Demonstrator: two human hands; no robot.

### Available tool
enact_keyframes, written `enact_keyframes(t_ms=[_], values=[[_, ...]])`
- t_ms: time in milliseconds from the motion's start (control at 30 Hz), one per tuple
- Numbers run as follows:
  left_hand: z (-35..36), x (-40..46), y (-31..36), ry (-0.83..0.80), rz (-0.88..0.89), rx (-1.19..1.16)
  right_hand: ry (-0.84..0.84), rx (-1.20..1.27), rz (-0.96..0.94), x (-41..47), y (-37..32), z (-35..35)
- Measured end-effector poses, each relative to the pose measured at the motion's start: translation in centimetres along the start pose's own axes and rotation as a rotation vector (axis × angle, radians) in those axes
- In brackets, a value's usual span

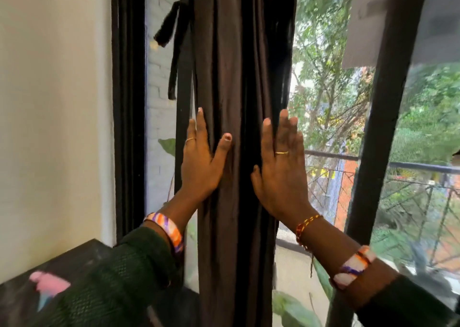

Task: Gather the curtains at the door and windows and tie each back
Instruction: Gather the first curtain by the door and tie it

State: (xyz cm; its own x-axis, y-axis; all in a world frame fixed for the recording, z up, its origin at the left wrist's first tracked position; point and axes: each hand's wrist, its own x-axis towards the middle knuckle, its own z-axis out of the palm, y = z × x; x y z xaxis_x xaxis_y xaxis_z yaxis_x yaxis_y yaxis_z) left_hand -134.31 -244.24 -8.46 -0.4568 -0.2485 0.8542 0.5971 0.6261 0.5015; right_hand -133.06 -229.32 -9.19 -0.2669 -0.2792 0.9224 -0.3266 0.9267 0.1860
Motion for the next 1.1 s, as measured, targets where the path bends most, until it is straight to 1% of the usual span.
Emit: enact_keyframes(t_ms=[133,233,367,467,533,633,767,833,900,1000,1033,1067,1100], values=[[-2.2,-0.8,0.5,0.02,0.035,-0.065,0.001,-0.002,-0.168,-1.3,-1.0,-1.4],[-3.7,-1.3,1.7,-0.041,-0.016,-0.017,-0.073,-0.009,-0.285,-1.8,-1.8,-2.5],[-5.2,-2.7,2.2,-0.21,-0.038,0.227,-0.279,0.045,-0.233,-2.1,-3.0,-4.0],[-6.3,-4.2,2.4,-0.288,-0.049,0.275,-0.456,0.094,-0.192,-2.4,-3.5,-4.9],[-6.9,-5.3,2.9,-0.305,-0.032,0.301,-0.489,0.112,-0.191,-2.7,-3.5,-5.4],[-7.2,-6.7,3.4,-0.27,-0.048,0.29,-0.468,0.13,-0.096,-3.2,-3.2,-6.5],[-5.9,-8.1,4.4,-0.201,-0.021,0.266,-0.348,0.128,0.099,-3.1,-2.3,-8.0],[-4.3,-9.0,5.3,-0.26,0.047,0.207,-0.357,0.222,0.234,-2.7,-1.6,-8.3],[-2.5,-9.7,6.2,-0.401,0.116,0.112,-0.385,0.326,0.369,-2.5,-0.8,-8.2],[0.0,-9.6,7.0,-0.617,0.116,0.03,-0.382,0.333,0.428,-2.4,0.8,-7.2],[0.6,-9.3,6.8,-0.655,0.114,0.031,-0.381,0.318,0.437,-2.4,1.4,-6.8],[0.8,-9.0,6.5,-0.653,0.106,0.052,-0.379,0.309,0.447,-2.5,1.9,-6.5],[0.7,-8.5,6.0,-0.6,0.096,0.08,-0.378,0.301,0.46,-2.6,2.5,-6.1]])
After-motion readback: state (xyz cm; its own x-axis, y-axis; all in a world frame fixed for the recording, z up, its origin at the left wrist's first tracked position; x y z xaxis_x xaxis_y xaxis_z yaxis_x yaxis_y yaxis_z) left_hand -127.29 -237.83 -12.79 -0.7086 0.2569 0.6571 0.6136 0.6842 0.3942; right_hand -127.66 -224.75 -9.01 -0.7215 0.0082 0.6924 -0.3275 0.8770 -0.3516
